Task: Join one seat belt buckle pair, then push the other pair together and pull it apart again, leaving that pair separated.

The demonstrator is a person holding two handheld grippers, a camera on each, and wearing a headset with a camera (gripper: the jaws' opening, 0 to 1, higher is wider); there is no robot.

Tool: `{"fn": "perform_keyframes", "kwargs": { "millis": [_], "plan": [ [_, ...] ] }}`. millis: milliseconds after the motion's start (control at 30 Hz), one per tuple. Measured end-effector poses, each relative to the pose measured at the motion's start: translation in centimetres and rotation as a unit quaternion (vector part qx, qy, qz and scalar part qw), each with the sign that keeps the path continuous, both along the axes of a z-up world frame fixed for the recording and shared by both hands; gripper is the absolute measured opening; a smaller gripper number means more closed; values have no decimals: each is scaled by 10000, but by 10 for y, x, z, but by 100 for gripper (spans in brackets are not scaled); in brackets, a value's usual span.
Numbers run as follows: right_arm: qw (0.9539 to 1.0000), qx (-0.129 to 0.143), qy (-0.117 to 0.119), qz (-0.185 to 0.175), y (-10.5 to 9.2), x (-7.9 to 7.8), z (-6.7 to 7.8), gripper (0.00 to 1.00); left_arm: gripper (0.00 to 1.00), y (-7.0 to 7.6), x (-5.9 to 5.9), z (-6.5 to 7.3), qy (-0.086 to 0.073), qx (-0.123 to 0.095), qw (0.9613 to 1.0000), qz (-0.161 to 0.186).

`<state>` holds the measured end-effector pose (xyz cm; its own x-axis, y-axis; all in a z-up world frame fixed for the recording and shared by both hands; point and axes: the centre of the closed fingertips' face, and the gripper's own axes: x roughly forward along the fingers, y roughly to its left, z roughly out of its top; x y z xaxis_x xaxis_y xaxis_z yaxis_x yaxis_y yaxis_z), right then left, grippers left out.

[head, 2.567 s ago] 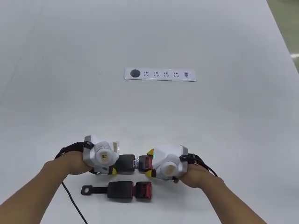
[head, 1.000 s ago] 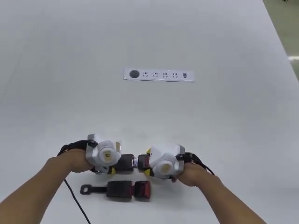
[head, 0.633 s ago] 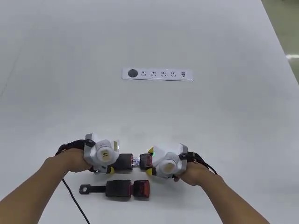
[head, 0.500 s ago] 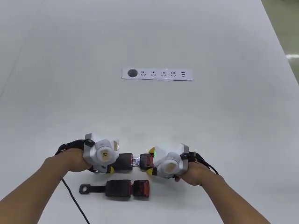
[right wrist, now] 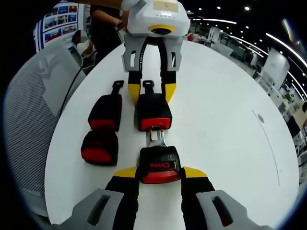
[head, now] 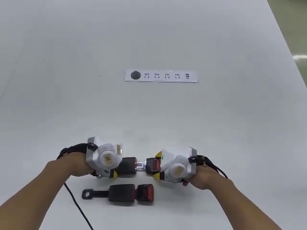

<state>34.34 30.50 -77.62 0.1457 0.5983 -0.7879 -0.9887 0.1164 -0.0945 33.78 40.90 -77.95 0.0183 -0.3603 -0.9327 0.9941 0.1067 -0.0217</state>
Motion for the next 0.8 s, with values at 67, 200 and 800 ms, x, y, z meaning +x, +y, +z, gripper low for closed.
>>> {"fn": "perform_keyframes", "kwargs": {
  "millis": [67, 200, 800],
  "plan": [
    [10000, -11, -3, -18, -3, -2, 2, 30, 32, 0, 0, -1, -3, 4, 10000, -29],
    [10000, -54, 5, -37, -12, -1, 0, 30, 32, 1, 1, -3, -2, 20, 10000, -86],
    [9997, -230, 72, 82, -50, -5, 2, 30, 32, -2, -2, 3, 26, 58, 9999, -111]
  ]
}}
